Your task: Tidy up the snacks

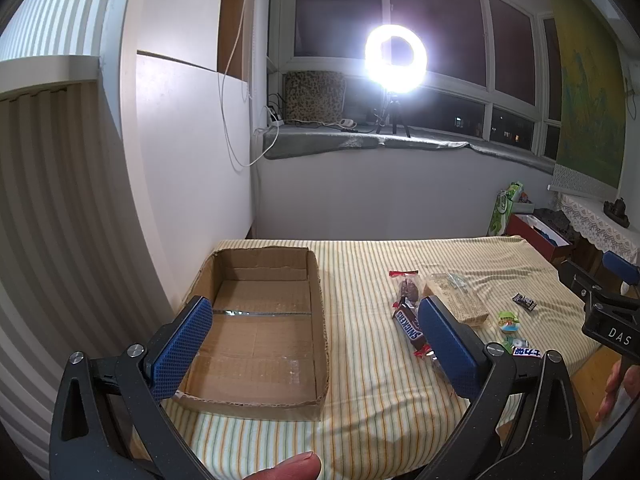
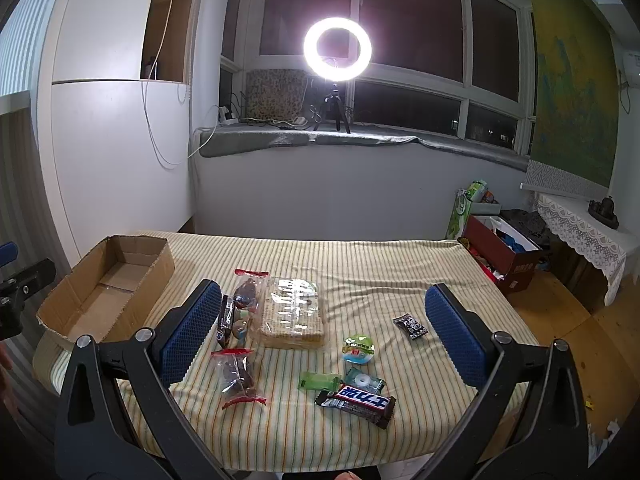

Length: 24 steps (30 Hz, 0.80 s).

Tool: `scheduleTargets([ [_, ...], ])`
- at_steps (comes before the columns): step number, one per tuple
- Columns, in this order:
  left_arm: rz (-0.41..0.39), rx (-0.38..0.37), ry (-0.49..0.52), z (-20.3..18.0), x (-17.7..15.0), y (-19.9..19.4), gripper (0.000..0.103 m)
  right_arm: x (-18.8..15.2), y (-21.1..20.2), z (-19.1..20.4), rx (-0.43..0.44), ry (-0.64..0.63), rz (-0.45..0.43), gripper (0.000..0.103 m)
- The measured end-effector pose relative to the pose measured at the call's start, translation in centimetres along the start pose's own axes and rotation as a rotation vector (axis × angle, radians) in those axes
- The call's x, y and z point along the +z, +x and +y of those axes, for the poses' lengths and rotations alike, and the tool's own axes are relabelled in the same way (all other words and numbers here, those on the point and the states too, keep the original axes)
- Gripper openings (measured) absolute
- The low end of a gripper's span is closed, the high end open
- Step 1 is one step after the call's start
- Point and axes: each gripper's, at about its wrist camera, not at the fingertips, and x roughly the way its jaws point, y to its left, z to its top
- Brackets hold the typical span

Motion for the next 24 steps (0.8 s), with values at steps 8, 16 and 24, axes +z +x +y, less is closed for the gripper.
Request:
scheduleTargets([
  [8, 0.001, -0.001, 0.002, 0.06, 0.01, -0.04, 0.102, 0.01, 0.07, 0.06, 0.002, 0.01, -0.007, 0.103],
  [16, 0.0, -0.001, 0.003, 0.02, 0.0, -0.09, 0.102, 0.21, 0.08, 0.02, 0.0, 0.007, -0.003, 0.103],
  [24, 0.0, -0.001, 0.003, 0.03, 0.04, -0.11, 0.102, 0.28, 0.0, 0.06, 0.002, 0.013, -0.008, 0.103],
])
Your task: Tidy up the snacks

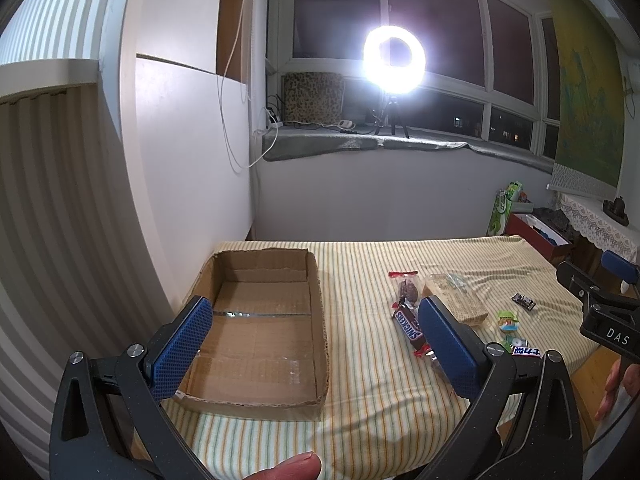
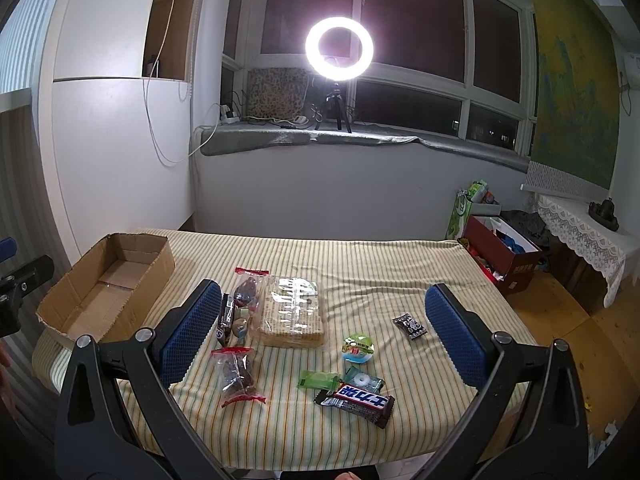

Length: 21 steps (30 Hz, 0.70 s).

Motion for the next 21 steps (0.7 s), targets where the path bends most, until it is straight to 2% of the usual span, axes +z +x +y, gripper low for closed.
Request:
scheduleTargets([
  [21, -0.007, -0.002, 0.0, 0.16, 0.17, -0.24, 0.102, -0.15, -0.12, -0.03, -0.001, -0.006, 0.005, 0.103],
])
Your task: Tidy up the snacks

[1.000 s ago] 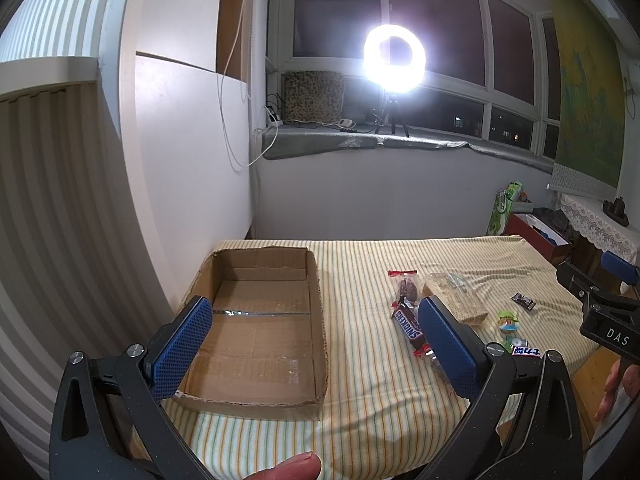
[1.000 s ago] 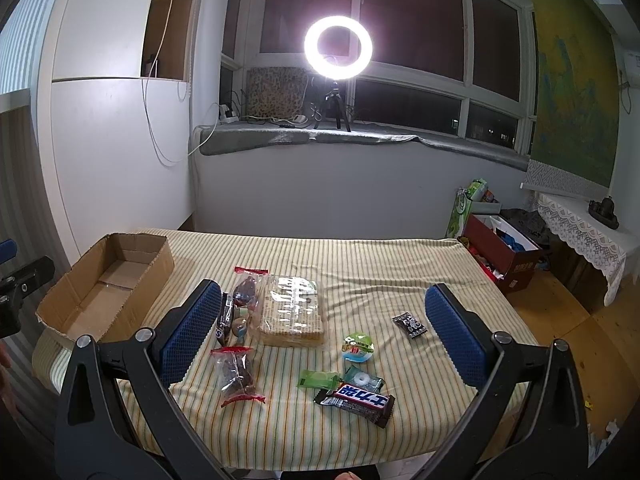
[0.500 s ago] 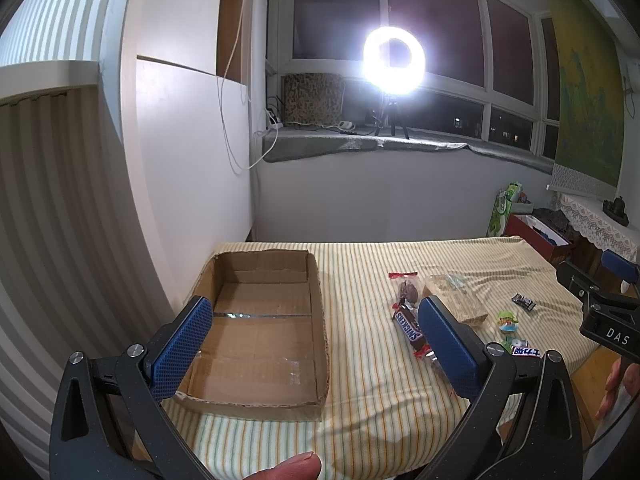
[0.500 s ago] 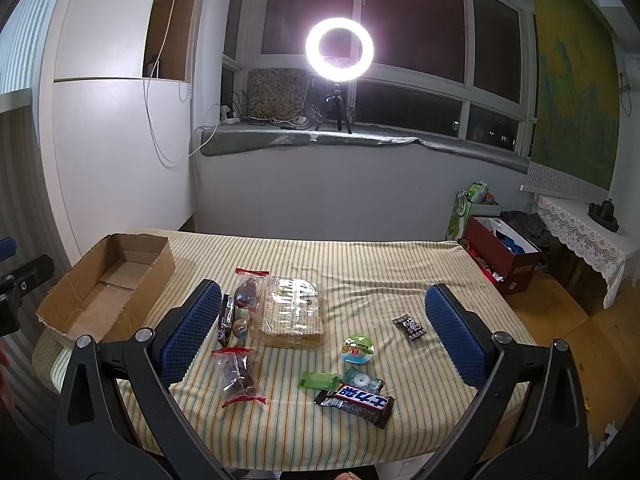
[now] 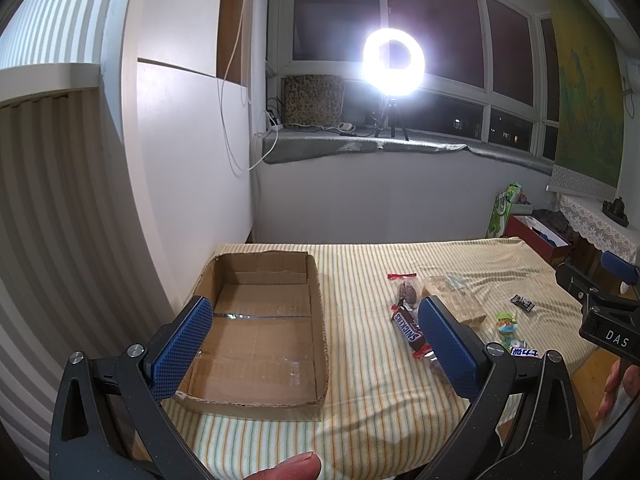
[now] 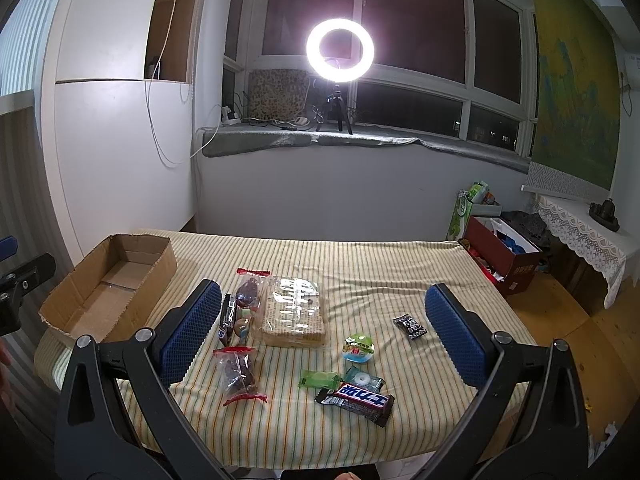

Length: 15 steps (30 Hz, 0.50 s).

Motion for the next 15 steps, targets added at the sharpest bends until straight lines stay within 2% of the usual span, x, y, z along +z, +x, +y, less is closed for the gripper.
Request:
scheduleTargets([
  [8, -0.002, -0.006, 0.009, -0.8, -0.1, -0.1, 0.102, -0.7, -0.4, -0.9, -0.009, 0.013, 0.001, 0.103],
  [13, 0.032, -0.019, 0.024, -2.4, -1.4, 0.9, 0.102, -3.7, 0.8, -2.1, -0.022, 0.013, 0.065, 0.103],
  [15, 0.062, -0.031, 0.027, -3.3, -2.7, 1.7, 0.102, -5.8, 1.5, -2.9, -0.059, -0.035, 0.078, 0.103],
])
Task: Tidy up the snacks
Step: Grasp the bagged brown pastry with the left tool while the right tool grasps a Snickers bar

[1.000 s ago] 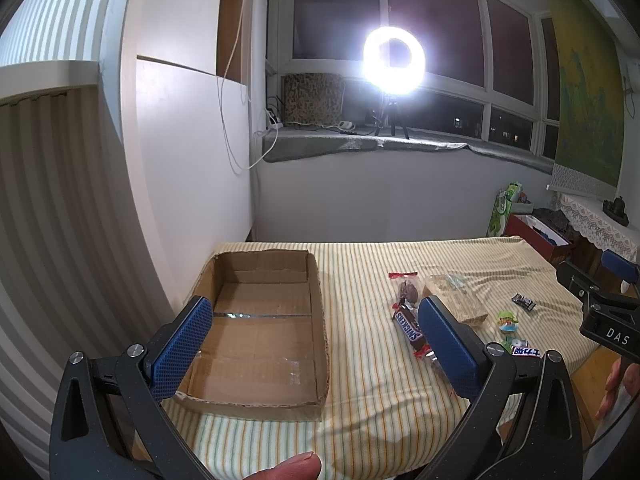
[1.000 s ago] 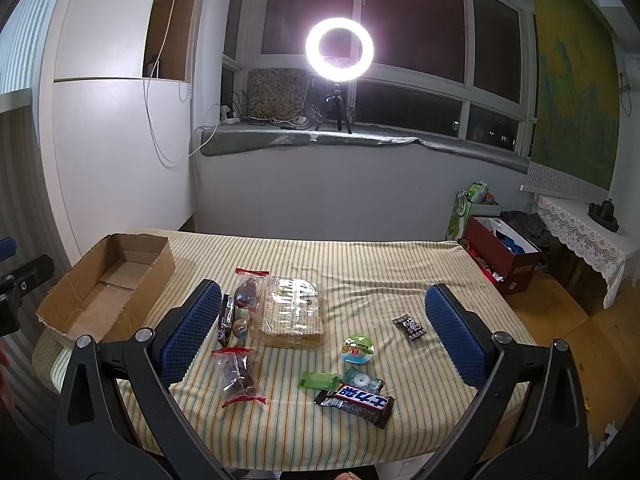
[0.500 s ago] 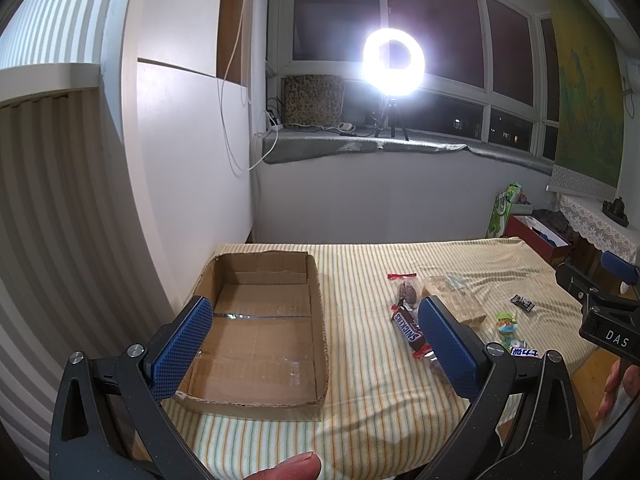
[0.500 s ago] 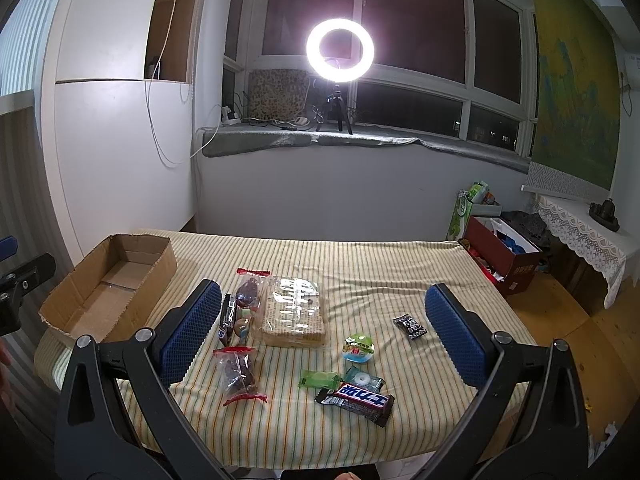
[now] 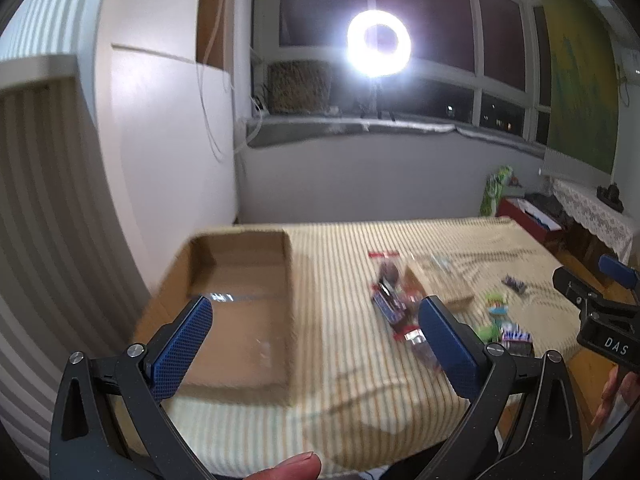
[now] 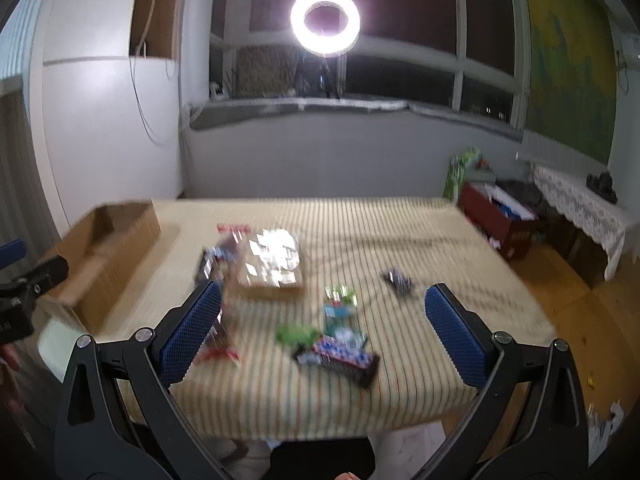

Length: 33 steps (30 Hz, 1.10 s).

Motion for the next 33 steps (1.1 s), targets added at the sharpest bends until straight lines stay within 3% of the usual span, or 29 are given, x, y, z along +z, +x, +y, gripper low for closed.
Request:
scheduleTargets([
  [8, 0.151, -0.025, 0.079, -4.2, -8.4, 3.5, 0.102, -7.5, 3.3, -2.2, 0.0, 0.039, 0.111, 0.103],
  [9, 0.167, -0.032, 0.092, -4.5, -9.2, 3.7, 0.102, -7.8, 3.0, -2.3, 0.004, 0.038, 0.161, 0.103],
  [13, 0.233, -0.084, 0.117, -5.6, -11.4, 4.3, 0.102, -8.4, 2.5, -2.4, 0.031, 0.059, 0.211, 0.103],
  [19, 0.244, -0.118, 0.077, -5.6, -11.1, 4.5, 0.102, -8.2, 3.0, -2.5, 0.084, 0.087, 0.223, 0.103],
  [22, 0.228, -0.105, 0.117, -5.8, -10.6, 4.7, 0.102, -8.1, 4.3, -2.5, 0.086, 0.08, 0.22, 0.103],
  [33, 0.288, -0.129, 0.093, -8.6, -7.9, 12.3, 0.102, -7.3, 10.4, -4.1, 0.125, 0.031, 0.186, 0.103],
])
